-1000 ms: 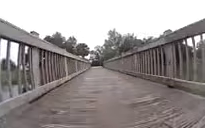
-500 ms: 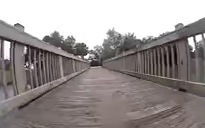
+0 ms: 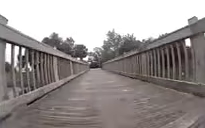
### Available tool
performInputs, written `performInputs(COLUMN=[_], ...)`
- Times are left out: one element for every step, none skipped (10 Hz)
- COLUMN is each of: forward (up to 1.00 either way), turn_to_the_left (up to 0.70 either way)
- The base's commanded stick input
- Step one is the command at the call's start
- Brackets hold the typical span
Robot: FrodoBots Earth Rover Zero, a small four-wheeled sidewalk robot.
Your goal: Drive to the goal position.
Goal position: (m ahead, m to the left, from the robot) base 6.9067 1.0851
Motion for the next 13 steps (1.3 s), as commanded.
performInputs(forward=[0.7,0.7,0.7,0.7,0.7,0.7,0.7,0.7,0.7,0.7,0.7,0.7,0.7], turn_to_the_left=[0.0,0.0,0.0,0.0,0.0,0.0,0.0,0.0,0.0,0.0,0.0,0.0,0.0])
